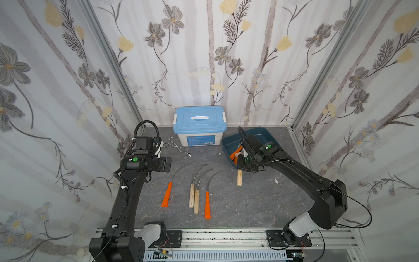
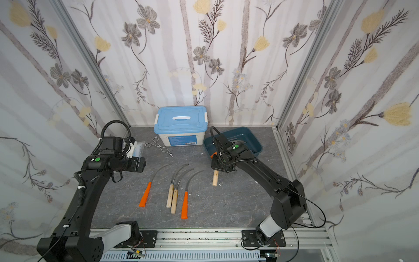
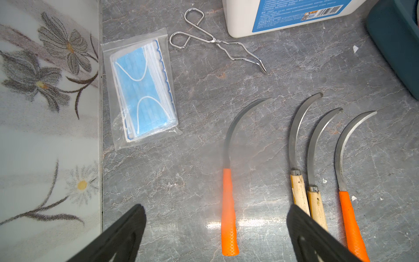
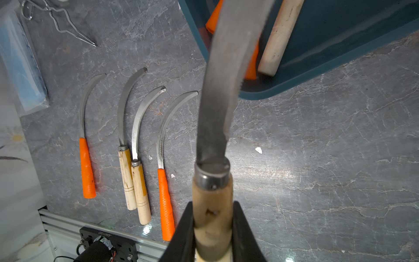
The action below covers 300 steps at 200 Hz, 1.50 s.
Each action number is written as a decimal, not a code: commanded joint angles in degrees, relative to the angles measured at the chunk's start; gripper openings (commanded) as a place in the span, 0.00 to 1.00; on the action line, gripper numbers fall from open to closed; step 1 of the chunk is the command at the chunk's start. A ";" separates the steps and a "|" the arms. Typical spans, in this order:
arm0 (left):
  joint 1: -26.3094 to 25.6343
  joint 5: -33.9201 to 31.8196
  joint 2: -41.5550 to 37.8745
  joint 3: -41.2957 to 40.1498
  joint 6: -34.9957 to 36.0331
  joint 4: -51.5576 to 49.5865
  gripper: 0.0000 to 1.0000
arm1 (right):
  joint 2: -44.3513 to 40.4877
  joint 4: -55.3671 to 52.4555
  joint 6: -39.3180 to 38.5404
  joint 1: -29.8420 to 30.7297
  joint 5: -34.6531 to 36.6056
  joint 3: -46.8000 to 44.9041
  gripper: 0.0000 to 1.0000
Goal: Put small sickles into storage boxes
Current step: Place the sickle in the storage box.
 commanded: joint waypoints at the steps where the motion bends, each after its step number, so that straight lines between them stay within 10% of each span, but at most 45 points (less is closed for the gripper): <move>1: 0.06 0.17 -0.38 0.25 0.04 0.14 1.00 | -0.06 4.30 0.50 -2.33 -1.98 1.03 0.10; 124: 0.06 0.48 0.14 1.69 0.37 -0.28 1.00 | 10.97 6.96 -3.28 -15.61 -5.62 11.82 0.10; 300: 0.06 -0.85 0.38 2.04 0.89 1.26 1.00 | 22.56 9.20 -3.79 -19.22 -3.44 16.79 0.10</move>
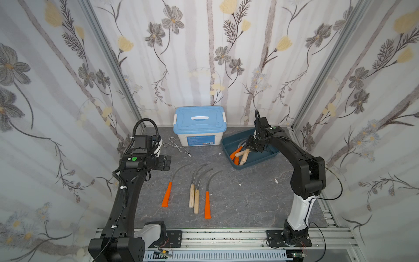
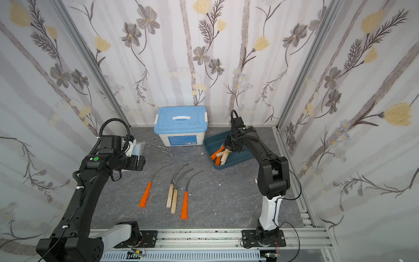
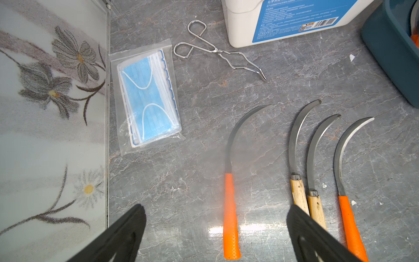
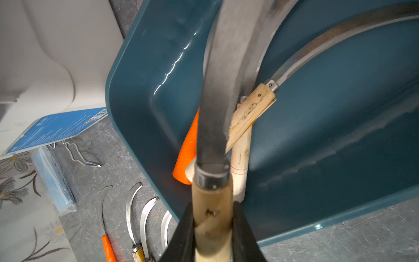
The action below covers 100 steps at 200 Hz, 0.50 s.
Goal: Put small sickles into storage boxes
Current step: Place the sickle in the storage box.
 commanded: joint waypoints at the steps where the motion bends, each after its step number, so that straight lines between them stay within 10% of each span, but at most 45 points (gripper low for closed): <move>1: 0.06 -0.43 0.14 0.32 0.59 1.22 1.00 | 0.99 2.54 -0.17 -0.49 0.62 0.49 0.10; 100: 0.06 -1.35 1.01 0.49 1.11 1.30 1.00 | 5.88 4.91 1.84 -2.11 -2.80 1.12 0.10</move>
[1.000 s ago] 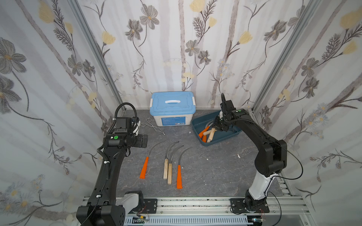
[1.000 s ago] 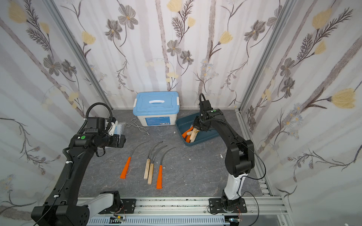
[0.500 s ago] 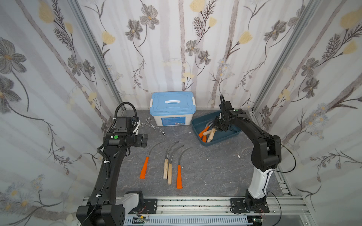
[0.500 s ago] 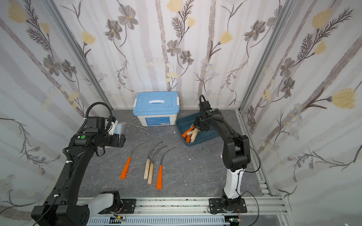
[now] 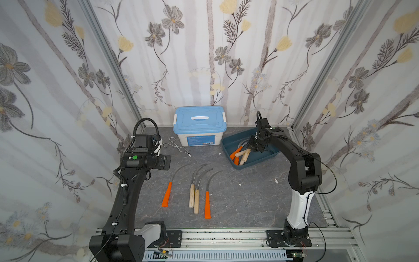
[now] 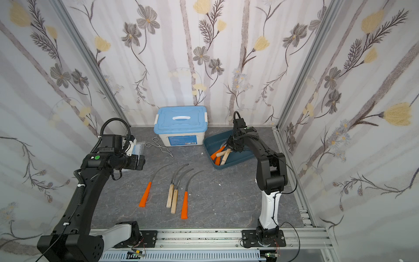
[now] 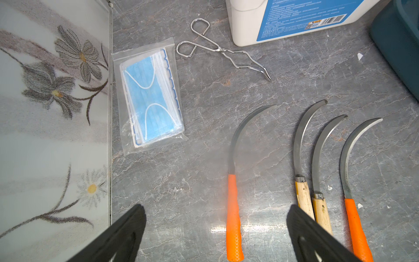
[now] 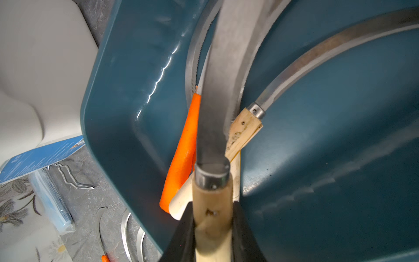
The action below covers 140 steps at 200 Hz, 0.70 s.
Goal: Put small sickles into storage boxes
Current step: Place the sickle in the storage box.
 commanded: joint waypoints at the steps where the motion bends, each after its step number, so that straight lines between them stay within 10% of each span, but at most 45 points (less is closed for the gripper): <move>1: 0.06 -0.54 -0.03 0.23 0.98 0.91 1.00 | 1.13 2.17 0.75 0.04 -1.12 0.36 0.10; 140: 0.06 -0.89 0.26 -0.39 1.73 1.52 1.00 | 1.63 5.98 4.68 0.22 -0.25 -7.38 0.12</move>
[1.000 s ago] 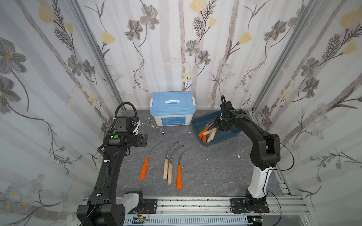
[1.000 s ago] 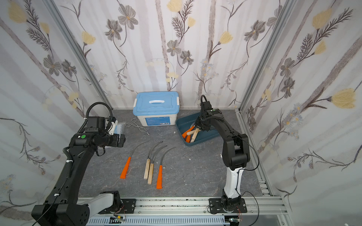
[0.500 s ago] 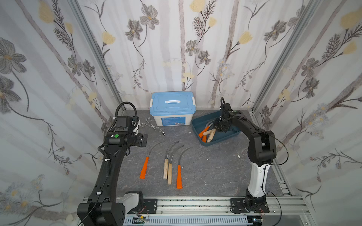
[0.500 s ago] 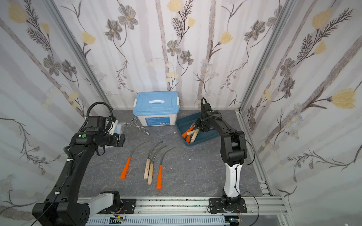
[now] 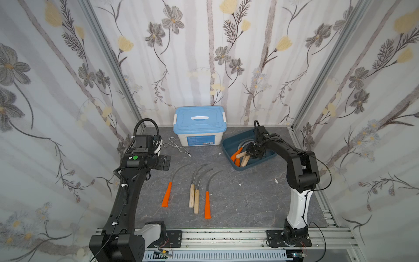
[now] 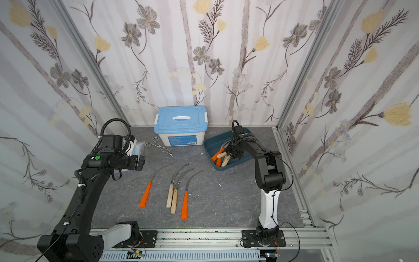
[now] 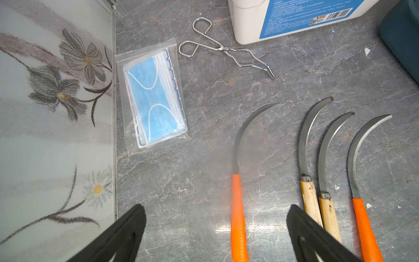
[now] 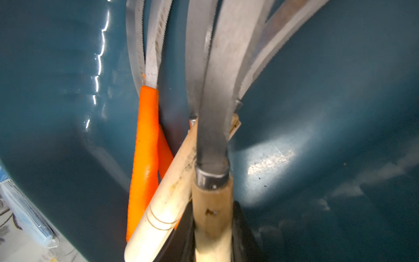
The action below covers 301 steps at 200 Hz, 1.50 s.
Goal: Put small sickles into storage boxes
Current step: Place the sickle in the storage box.
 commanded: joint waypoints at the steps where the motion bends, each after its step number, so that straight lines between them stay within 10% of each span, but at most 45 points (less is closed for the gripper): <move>1: 0.06 -0.06 0.27 0.05 0.49 1.07 1.00 | 0.17 2.18 1.04 0.00 0.06 0.03 0.12; 157: 0.08 -0.43 0.64 0.49 1.19 1.11 1.00 | 0.50 1.49 0.35 -0.07 0.80 0.71 0.37; 301: 0.06 -1.56 2.30 4.17 4.88 -1.40 1.00 | -14.42 2.72 -2.96 0.66 11.02 0.71 0.40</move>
